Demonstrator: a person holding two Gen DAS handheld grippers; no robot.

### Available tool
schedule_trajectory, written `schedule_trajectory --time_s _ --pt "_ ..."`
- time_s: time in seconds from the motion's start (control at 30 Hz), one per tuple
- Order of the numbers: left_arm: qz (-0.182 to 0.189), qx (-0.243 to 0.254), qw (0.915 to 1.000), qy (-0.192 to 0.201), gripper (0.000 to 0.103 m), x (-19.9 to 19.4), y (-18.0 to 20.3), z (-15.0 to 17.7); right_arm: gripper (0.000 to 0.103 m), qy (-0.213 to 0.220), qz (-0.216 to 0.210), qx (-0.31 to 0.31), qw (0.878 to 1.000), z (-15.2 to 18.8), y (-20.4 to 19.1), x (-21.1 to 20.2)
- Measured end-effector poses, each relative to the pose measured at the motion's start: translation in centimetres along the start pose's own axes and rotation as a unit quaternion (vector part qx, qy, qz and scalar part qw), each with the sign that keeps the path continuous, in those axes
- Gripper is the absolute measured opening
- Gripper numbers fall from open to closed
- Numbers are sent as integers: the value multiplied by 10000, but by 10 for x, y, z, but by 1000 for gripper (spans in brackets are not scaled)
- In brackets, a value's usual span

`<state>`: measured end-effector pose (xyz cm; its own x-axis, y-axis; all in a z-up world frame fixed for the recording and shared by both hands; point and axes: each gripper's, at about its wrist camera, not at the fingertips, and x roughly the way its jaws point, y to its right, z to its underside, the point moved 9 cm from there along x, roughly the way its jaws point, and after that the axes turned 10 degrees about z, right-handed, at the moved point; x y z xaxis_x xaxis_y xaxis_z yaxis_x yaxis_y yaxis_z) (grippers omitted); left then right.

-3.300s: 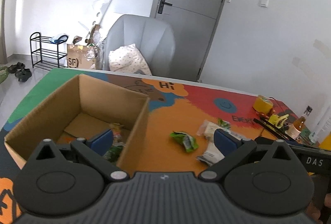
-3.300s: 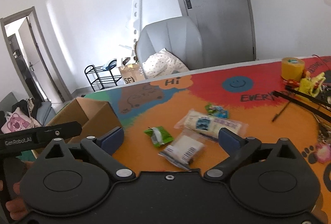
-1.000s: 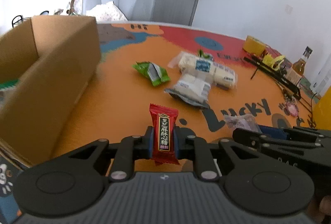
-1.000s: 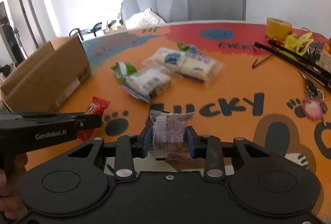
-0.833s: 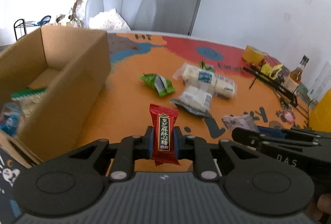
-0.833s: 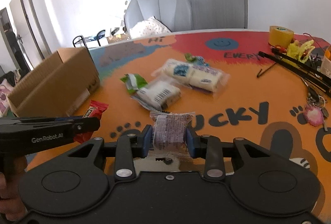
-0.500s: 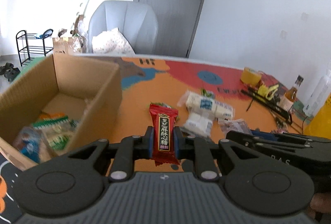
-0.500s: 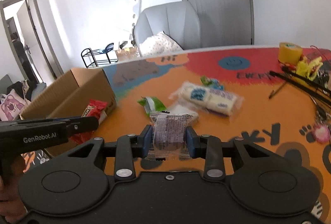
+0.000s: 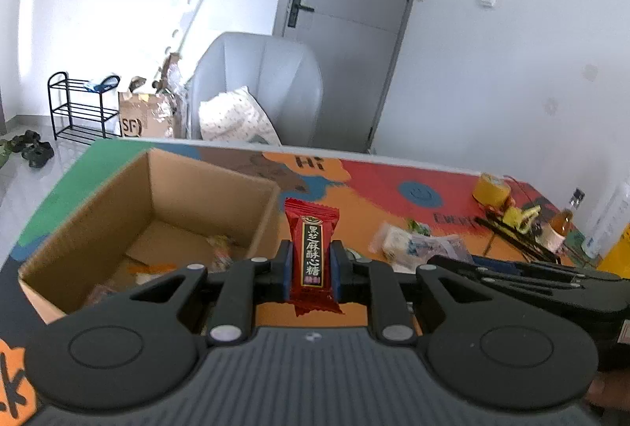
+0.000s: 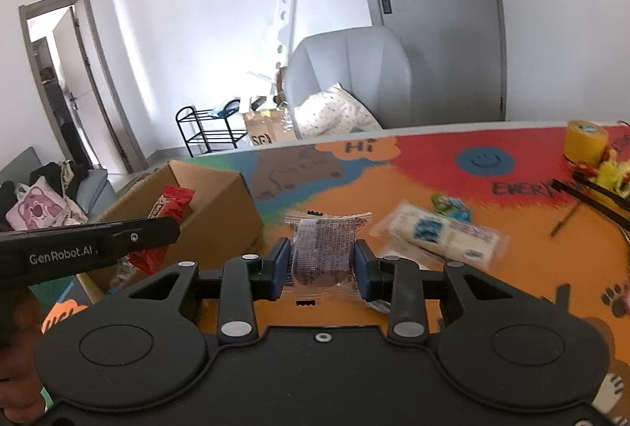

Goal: Organize snacks
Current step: 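Carry both held snacks into the cardboard box and open both tools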

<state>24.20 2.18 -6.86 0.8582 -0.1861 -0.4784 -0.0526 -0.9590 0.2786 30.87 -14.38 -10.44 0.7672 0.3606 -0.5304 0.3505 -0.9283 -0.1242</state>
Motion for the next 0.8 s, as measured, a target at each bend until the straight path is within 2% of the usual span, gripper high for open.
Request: schedule_trajectory --time_s 0.43,0.7,0.8 --pt "-572 -435 9971 231 18 -15 -81 -16 33 46 -442 -290 9986 -14 -63 21" --pt "-773 -740 9942 123 18 -14 -121 -13 33 59 -599 -457 9971 -24 -92 33" --pt "-897 -792 9927 116 22 -15 -130 -13 33 33 -640 -501 9967 -25 -100 38"
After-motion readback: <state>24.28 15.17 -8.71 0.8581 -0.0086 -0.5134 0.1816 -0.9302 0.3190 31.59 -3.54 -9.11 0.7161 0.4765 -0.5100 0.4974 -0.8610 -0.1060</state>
